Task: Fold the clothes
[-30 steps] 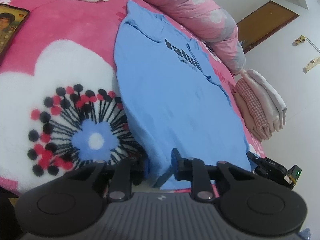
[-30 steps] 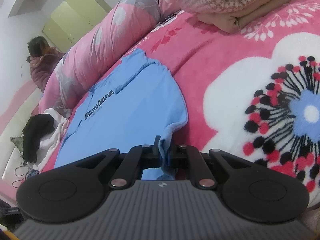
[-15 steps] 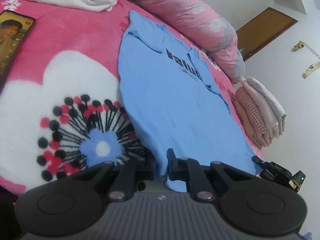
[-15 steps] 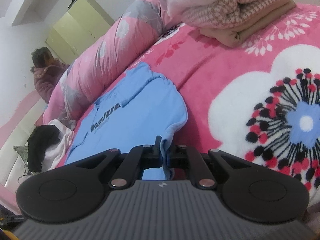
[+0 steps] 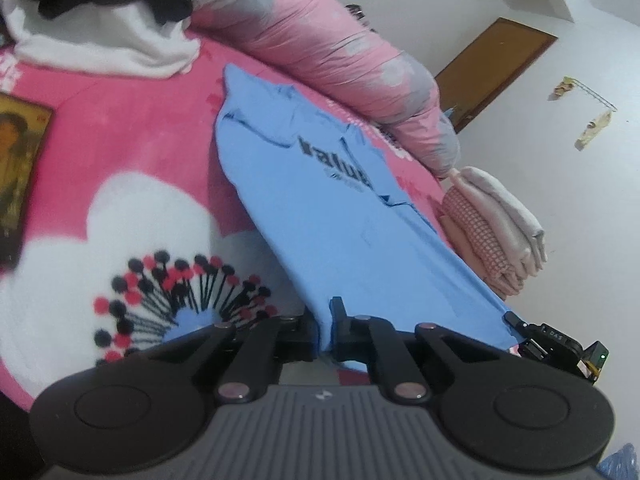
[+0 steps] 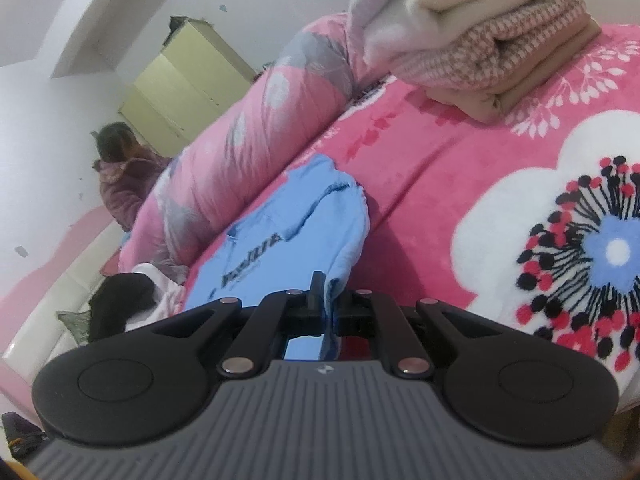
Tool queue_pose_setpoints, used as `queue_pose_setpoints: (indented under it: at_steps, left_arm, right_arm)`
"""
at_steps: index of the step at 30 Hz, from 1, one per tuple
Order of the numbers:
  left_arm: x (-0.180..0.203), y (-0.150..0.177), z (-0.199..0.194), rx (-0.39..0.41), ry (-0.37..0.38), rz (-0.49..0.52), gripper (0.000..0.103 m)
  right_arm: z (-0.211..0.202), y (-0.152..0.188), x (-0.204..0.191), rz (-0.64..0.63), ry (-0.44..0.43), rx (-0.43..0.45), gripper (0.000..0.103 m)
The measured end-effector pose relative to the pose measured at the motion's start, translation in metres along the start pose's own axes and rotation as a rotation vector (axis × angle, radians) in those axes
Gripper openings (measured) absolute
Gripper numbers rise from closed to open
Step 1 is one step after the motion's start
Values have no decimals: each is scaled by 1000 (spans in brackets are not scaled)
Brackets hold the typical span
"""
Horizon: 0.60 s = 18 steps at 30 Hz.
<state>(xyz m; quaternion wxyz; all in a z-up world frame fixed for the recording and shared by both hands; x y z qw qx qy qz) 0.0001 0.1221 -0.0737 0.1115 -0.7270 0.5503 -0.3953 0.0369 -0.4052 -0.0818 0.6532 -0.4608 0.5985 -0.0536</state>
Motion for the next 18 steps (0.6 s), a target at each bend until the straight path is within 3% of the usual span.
queue_pose_setpoints:
  at_steps: [11,18]
  left_arm:
    - [5,-4,-49,93,62,26,5]
    - [5,6,-67,100,70,55,1]
  right_arm:
    - [-30,6,-29,-10,-61,59,1]
    - [-48,19,-46,-14,-90,73,1]
Point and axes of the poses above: each gripper's, at about its wrist camera, not at the fingertips, and z roughly the way its jaws point, x to its right, y to its underside, the point moved 5 cm from there along z, roughly the way its jaws point, and after that the axes turned 15 degrees about -y, right-handed, at the moved point
